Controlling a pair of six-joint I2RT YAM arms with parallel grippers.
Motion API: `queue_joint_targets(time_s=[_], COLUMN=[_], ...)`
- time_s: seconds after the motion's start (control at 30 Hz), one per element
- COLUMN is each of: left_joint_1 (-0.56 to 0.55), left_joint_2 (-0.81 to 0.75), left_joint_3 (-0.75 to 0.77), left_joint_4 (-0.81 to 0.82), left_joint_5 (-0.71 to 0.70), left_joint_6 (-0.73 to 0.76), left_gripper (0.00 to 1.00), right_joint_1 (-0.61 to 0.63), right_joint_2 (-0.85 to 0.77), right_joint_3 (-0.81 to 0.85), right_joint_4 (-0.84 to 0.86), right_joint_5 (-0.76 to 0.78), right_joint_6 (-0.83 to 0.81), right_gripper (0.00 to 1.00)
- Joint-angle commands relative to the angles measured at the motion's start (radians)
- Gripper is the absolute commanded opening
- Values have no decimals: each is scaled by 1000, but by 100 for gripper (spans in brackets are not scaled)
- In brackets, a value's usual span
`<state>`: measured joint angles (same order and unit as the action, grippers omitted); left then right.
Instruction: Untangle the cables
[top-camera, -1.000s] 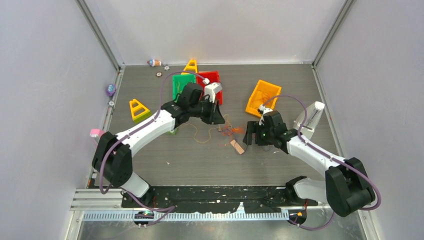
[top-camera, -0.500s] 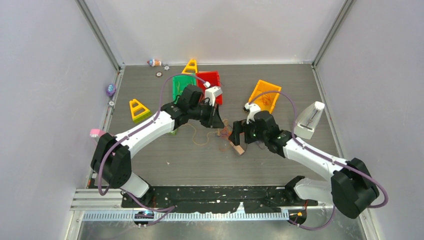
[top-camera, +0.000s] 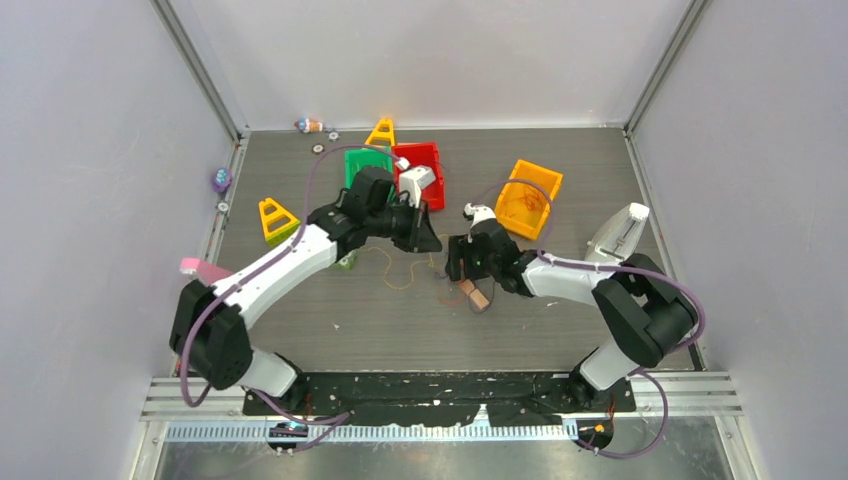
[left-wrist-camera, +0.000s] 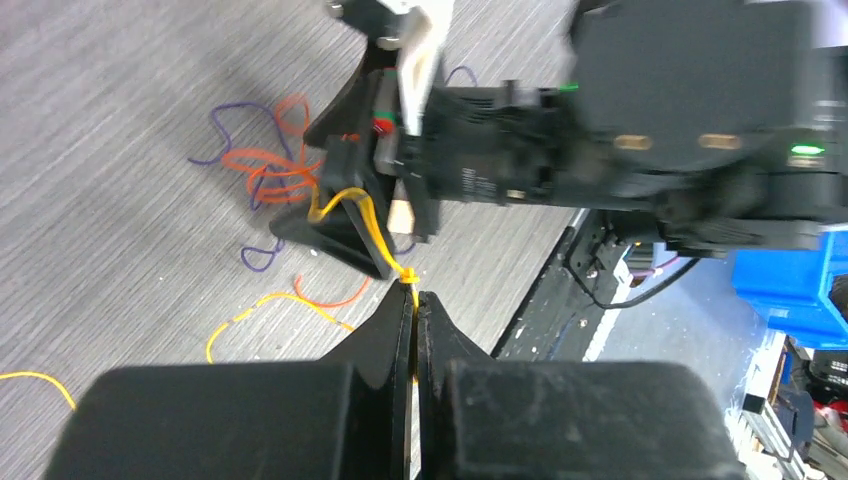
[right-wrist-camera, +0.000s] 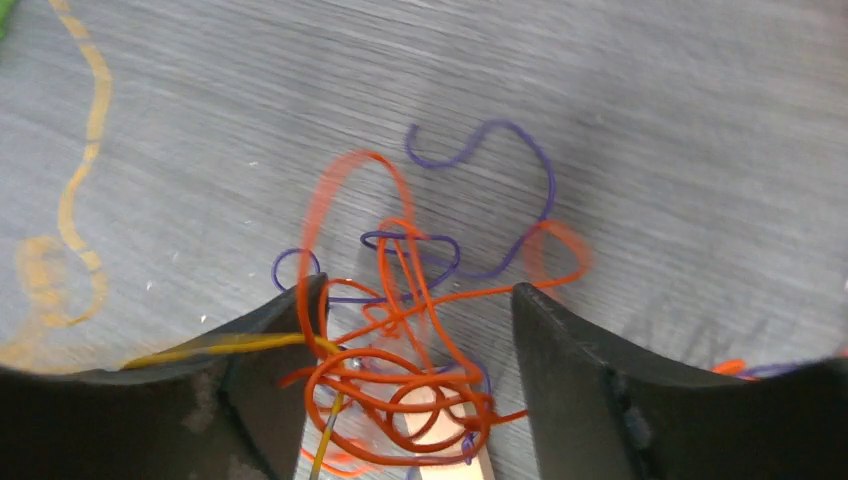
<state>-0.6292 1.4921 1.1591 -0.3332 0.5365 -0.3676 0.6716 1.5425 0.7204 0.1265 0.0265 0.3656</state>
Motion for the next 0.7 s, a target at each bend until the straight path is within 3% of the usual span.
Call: queue_joint_targets(time_s=[0.0, 0.17, 0.33, 0.4, 0.53, 0.67], left_joint_1=[64, 211, 286, 312, 404, 430], left_joint_2=[-178, -320, -349, -360, -448, -472], left_joint_3=[6, -93, -155, -189, -304, -334], left_joint_4=[52, 81, 10, -11, 40, 80], left_joint_5=[-28, -108, -167, -226, -308, -261], left_joint_6=[-52, -104, -97, -116, -185, -160], left_gripper=[0, 0, 0, 0, 0, 0], right_joint_1=[-6, -68, -154, -173, -203, -220], right_joint_2=[-10, -141, -263, -298, -343, -359], right_joint_3=[-24, -144, -229, -229, -215, -210], right_joint_4=[-19, -29, -43, -70, -134, -147], right_joint_5=[157, 201, 194, 199, 218, 163], right_joint_6=[108, 164, 179, 166, 150, 113], right_gripper=[62, 49, 16, 16, 26, 31])
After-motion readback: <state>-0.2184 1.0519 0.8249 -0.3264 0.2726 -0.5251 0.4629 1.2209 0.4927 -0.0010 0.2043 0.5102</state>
